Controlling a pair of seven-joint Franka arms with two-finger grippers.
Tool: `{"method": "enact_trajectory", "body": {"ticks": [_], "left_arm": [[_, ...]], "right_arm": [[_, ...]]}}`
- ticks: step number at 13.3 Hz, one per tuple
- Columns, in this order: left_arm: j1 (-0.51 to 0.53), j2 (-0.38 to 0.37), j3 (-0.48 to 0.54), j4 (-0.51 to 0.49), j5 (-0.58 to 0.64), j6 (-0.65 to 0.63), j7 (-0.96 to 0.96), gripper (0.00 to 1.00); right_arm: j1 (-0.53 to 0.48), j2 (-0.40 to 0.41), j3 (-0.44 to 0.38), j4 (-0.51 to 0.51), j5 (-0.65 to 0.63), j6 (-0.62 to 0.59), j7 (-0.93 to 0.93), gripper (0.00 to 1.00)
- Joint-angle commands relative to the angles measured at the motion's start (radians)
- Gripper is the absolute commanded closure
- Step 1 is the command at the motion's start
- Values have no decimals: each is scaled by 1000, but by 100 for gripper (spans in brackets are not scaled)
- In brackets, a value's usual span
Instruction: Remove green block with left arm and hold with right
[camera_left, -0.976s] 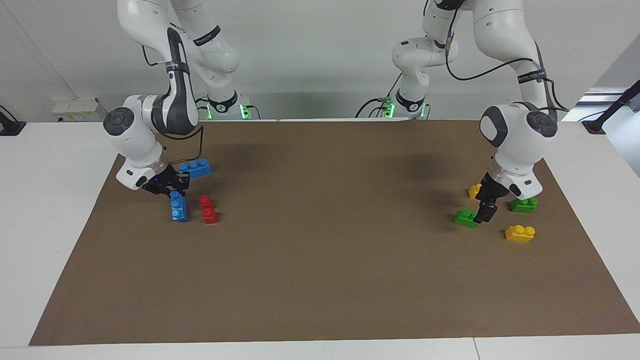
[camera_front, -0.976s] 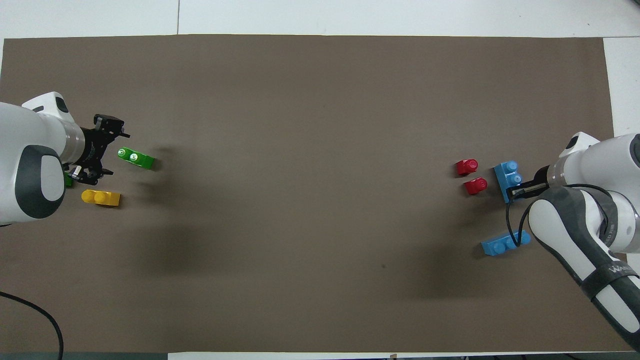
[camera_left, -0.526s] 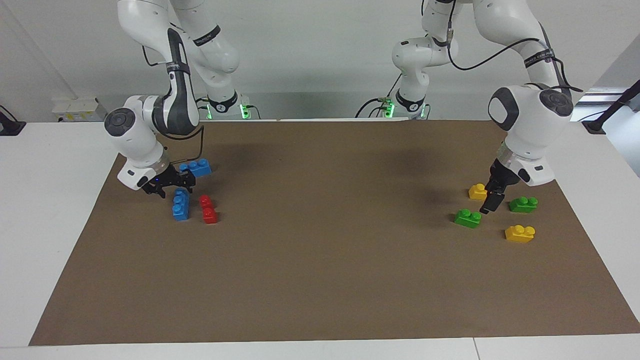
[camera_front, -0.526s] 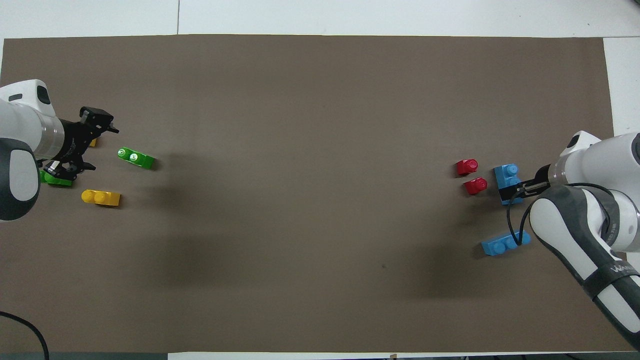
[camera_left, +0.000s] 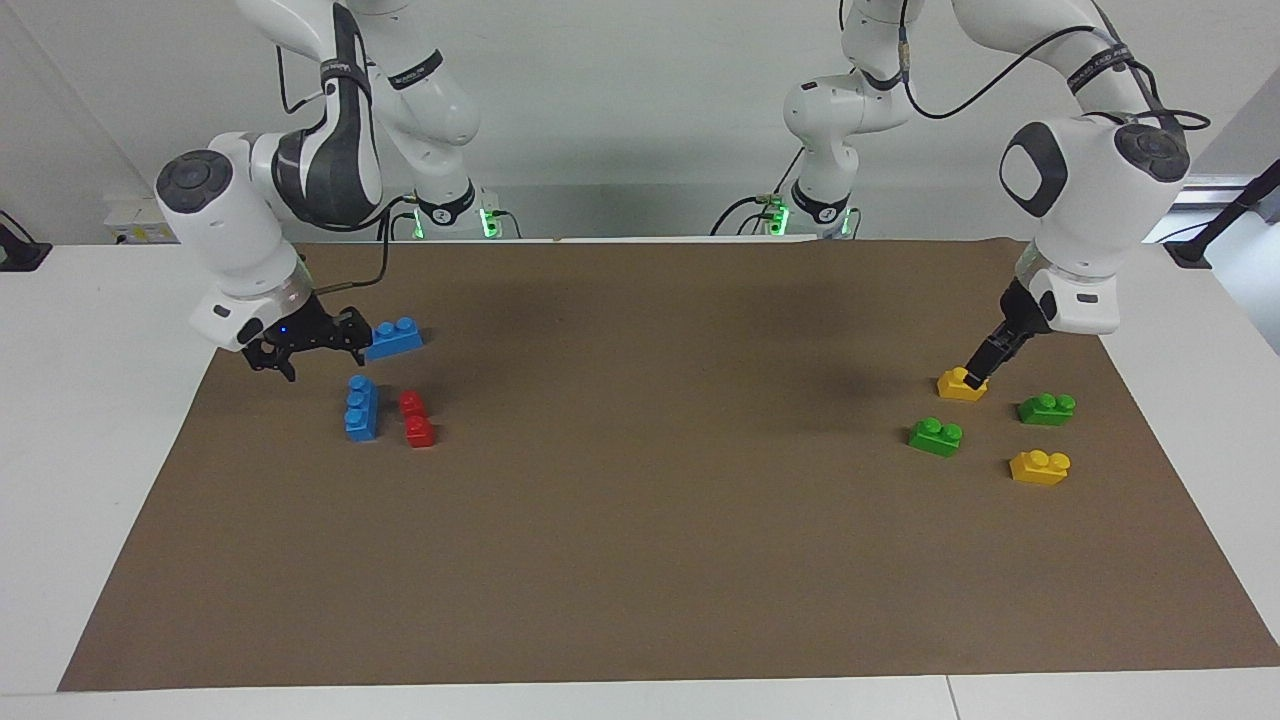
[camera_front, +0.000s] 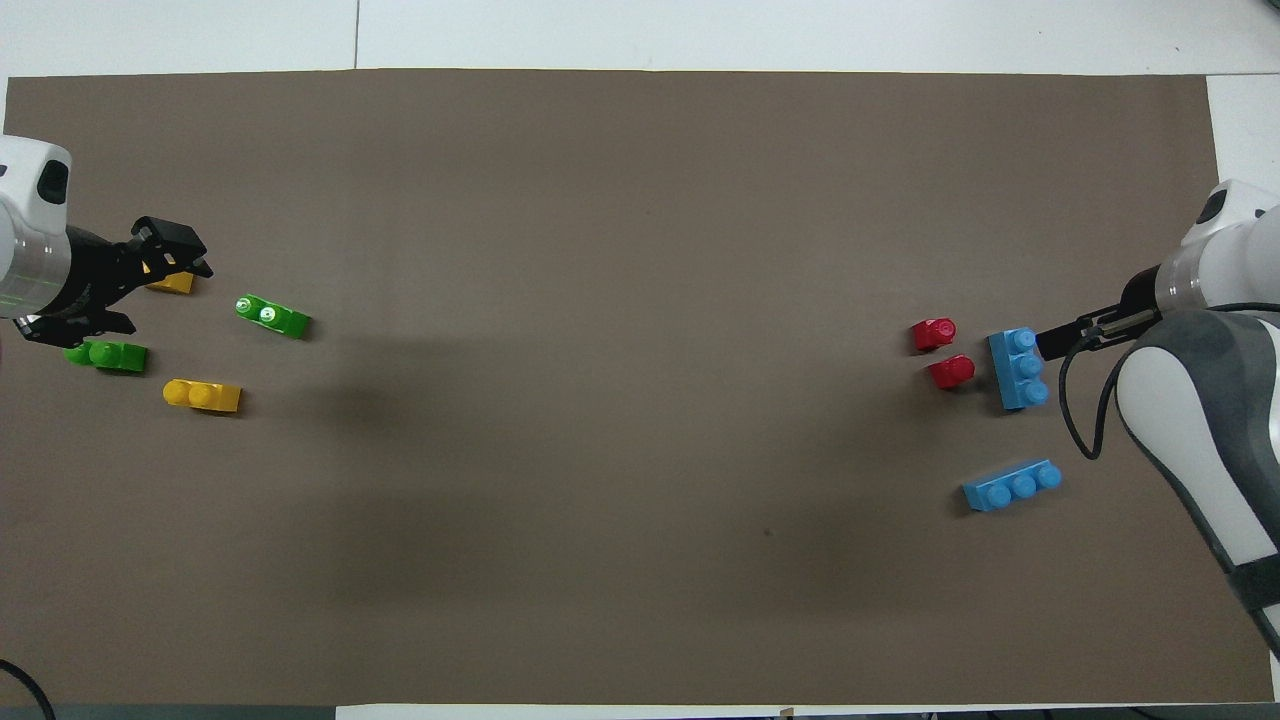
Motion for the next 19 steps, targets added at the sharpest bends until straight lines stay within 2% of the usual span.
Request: {"method": "enact_trajectory", "body": {"ticks": [1, 4, 6, 9, 12, 14, 17, 19], "left_arm": [[-7, -61, -1, 1, 16, -70, 125, 0], [-9, -118, -2, 2, 16, -143, 280, 0], [-11, -124, -5, 24, 16, -177, 349, 0], [-24, -116, -10, 74, 16, -228, 426, 0], [-23, -110, -10, 128, 14, -254, 441, 0], [-24, -77, -10, 209, 7, -326, 440, 0], [-26, -63, -10, 233, 5, -370, 440, 0], [-38, -63, -10, 231, 4, -383, 441, 0]], "right_arm": [[57, -75, 7, -3, 2, -52, -46, 0], [167, -132, 6, -1, 26, -84, -45, 0], [189, -149, 6, 10, 83, -95, -31, 0], [214, -124, -21, 77, 85, -144, -31, 0], [324, -127, -220, 62, 79, -164, -31, 0], [416, -111, -358, 88, 88, -147, -11, 0], [506, -69, -430, 198, 71, -225, 139, 0], [525, -25, -460, 290, 68, -305, 165, 0]]}}
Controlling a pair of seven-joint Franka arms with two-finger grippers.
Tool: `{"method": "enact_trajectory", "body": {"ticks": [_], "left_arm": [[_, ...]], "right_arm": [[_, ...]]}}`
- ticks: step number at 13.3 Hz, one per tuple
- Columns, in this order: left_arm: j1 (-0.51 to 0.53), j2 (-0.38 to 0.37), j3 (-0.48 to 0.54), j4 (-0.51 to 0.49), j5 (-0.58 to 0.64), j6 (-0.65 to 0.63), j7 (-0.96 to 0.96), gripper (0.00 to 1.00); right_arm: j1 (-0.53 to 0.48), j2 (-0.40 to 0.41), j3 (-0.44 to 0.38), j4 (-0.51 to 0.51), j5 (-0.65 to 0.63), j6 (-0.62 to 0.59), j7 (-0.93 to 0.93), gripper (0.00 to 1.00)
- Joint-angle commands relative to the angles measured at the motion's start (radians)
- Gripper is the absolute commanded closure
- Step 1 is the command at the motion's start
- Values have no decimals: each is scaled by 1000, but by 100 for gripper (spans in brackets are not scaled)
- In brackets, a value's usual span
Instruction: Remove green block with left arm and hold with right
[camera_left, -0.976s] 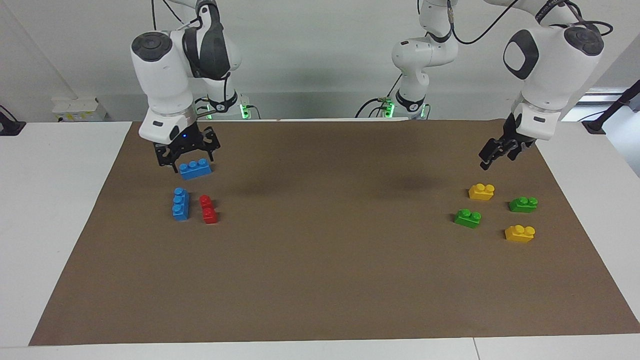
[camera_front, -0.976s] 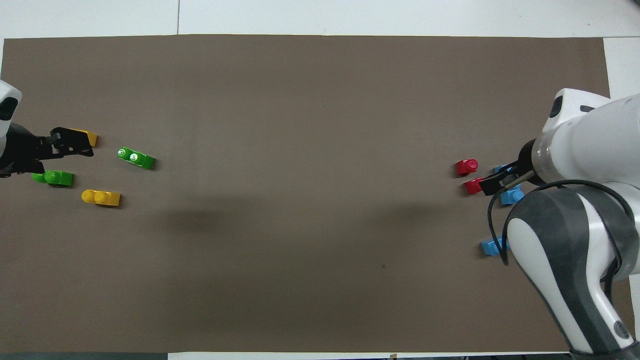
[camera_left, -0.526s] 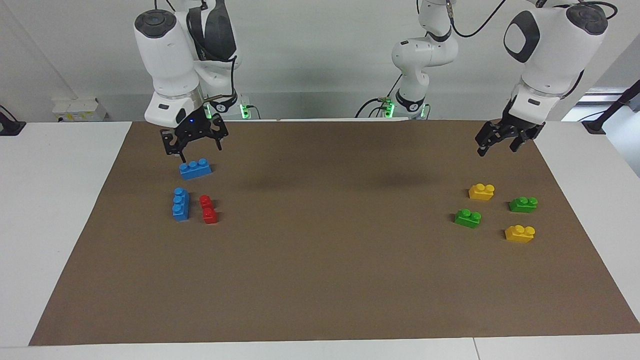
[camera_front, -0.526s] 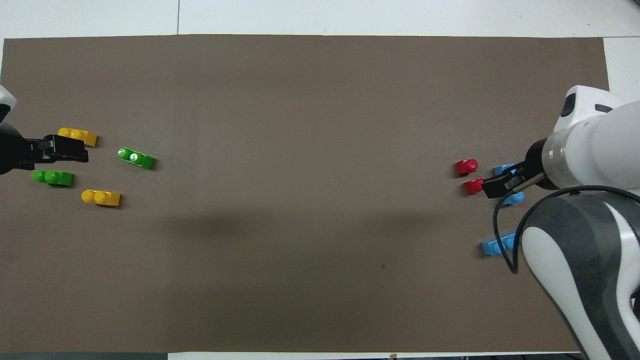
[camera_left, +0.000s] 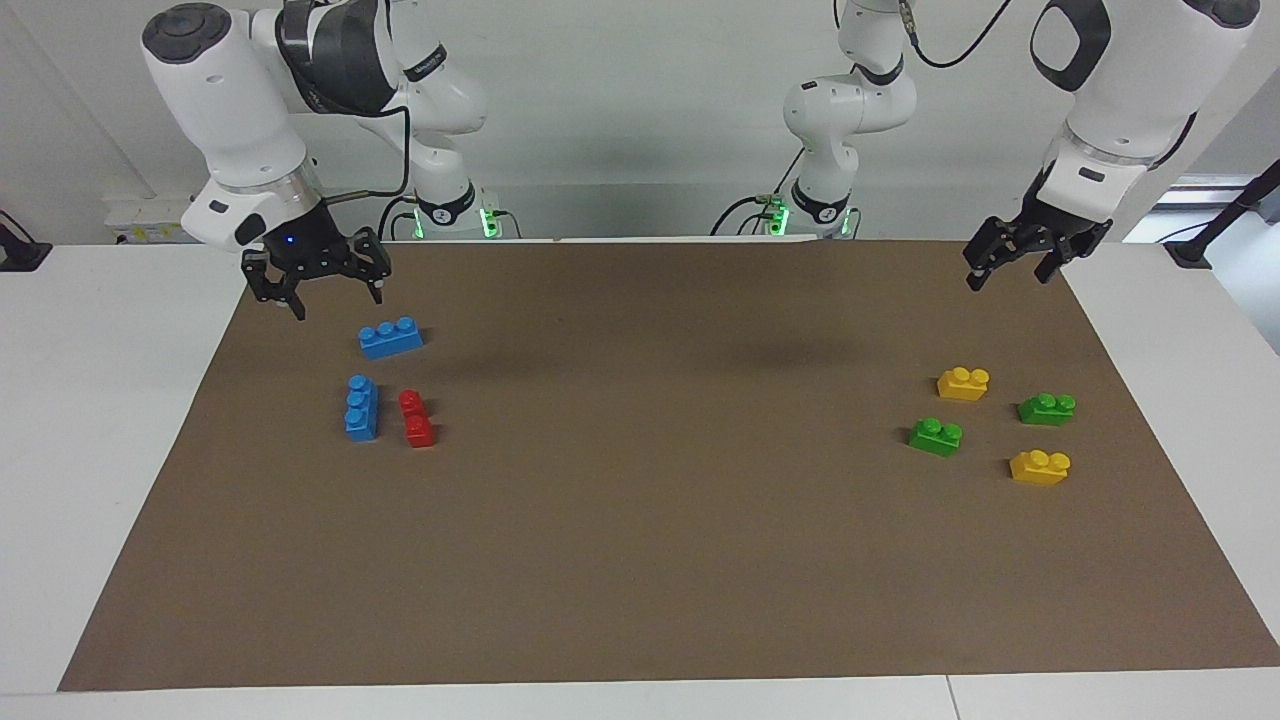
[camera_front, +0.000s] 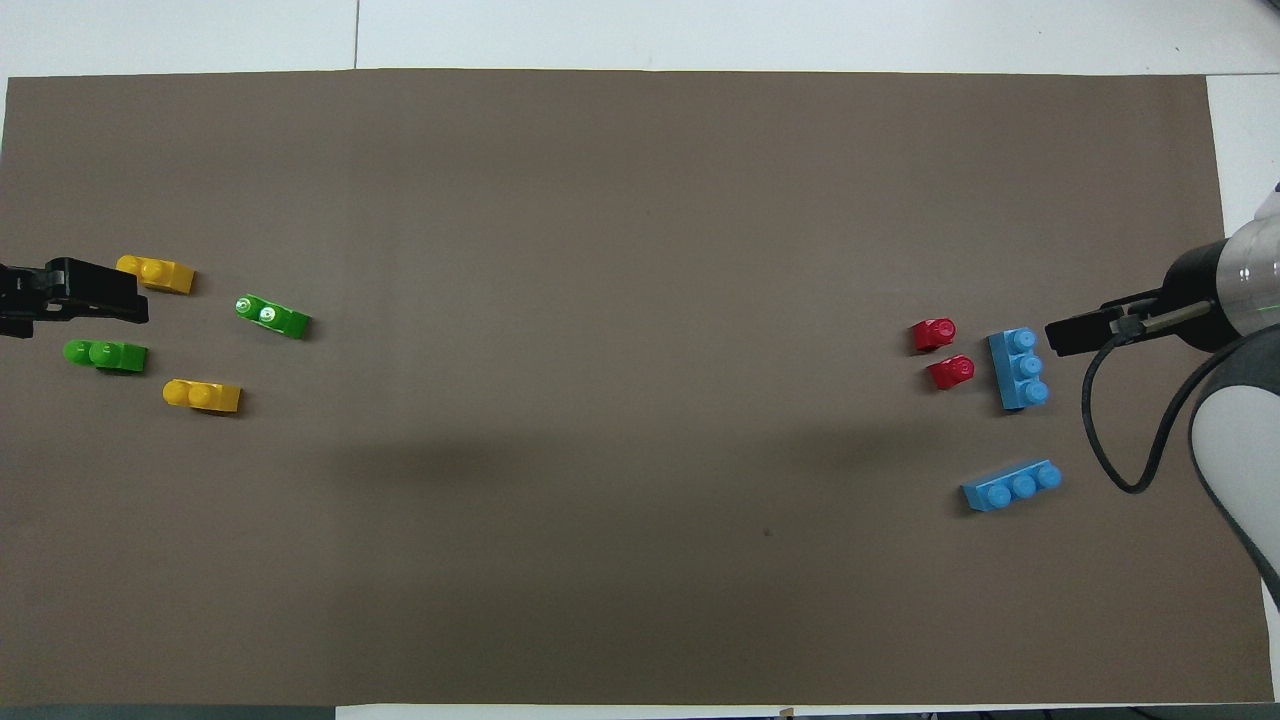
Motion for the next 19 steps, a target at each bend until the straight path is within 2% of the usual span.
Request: {"method": "enact_trajectory", "body": {"ticks": [1, 7, 9, 19], "left_arm": [[-24, 25, 5, 37, 5, -28, 9, 0], [-24, 27, -5, 37, 1, -13, 6, 0], [-22, 27, -5, 39, 1, -12, 6, 0], [-22, 21, -5, 34, 1, -10, 6, 0]], "right_arm": [[23, 82, -43, 145, -6, -92, 42, 0], [26, 136, -67, 220, -6, -148, 95, 0], [26, 165, -87, 289, -9, -188, 95, 0], [26, 167, -93, 294, -11, -178, 146, 0]]}}
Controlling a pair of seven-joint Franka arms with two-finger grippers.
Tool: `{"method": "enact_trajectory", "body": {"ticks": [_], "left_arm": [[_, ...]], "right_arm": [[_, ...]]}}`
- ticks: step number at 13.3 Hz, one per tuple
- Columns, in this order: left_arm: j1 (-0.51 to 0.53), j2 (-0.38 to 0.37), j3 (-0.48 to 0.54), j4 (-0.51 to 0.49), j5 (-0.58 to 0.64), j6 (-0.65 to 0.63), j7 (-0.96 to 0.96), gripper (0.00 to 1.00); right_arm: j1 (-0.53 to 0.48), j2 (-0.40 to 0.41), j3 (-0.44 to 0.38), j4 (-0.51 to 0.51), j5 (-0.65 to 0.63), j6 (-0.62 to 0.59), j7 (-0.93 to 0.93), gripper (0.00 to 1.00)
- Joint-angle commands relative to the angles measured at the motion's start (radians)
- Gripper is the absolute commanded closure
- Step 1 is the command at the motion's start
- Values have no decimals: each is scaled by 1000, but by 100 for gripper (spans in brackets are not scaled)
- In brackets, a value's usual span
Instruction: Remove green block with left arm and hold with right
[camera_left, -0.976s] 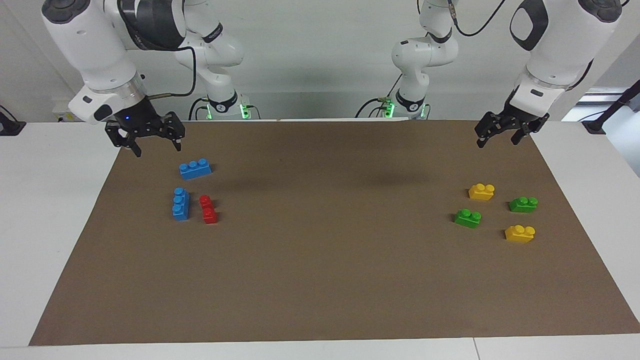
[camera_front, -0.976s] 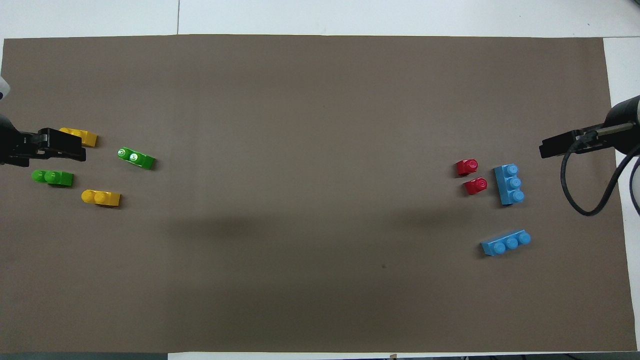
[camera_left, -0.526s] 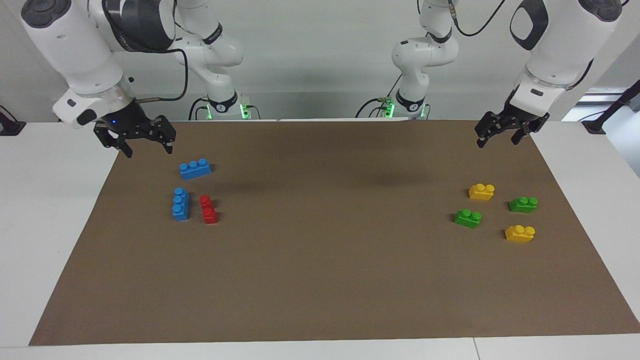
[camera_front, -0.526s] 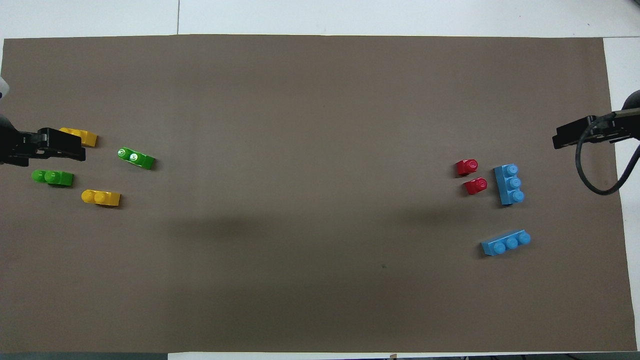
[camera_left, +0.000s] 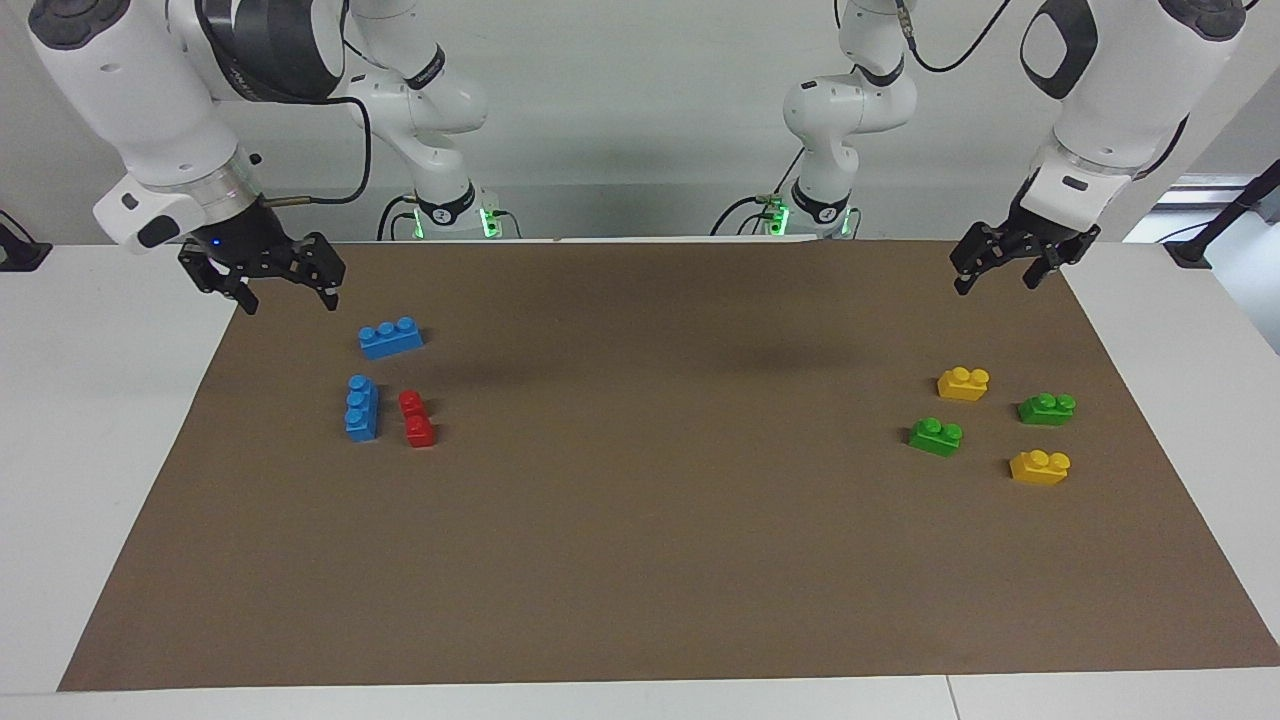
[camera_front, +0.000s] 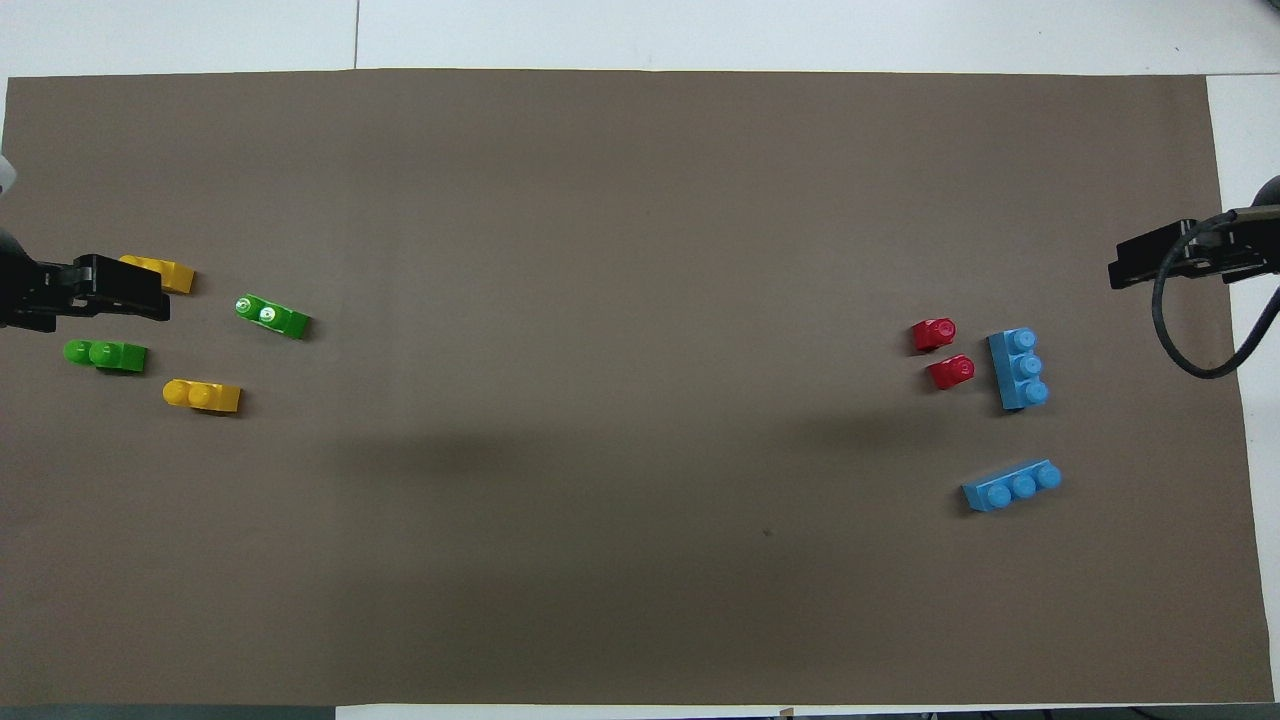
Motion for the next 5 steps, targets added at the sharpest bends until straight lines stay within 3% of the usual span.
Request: {"method": "enact_trajectory", "body": {"ticks": [1, 5], "left_arm": [[-10, 6, 7, 17, 1, -5, 5, 0], [-9, 6, 7, 17, 1, -1, 5, 0]], "right_arm": [[7, 16, -5, 29, -8, -20, 21, 0], [7, 16, -5, 29, -10, -19, 21, 0]]}}
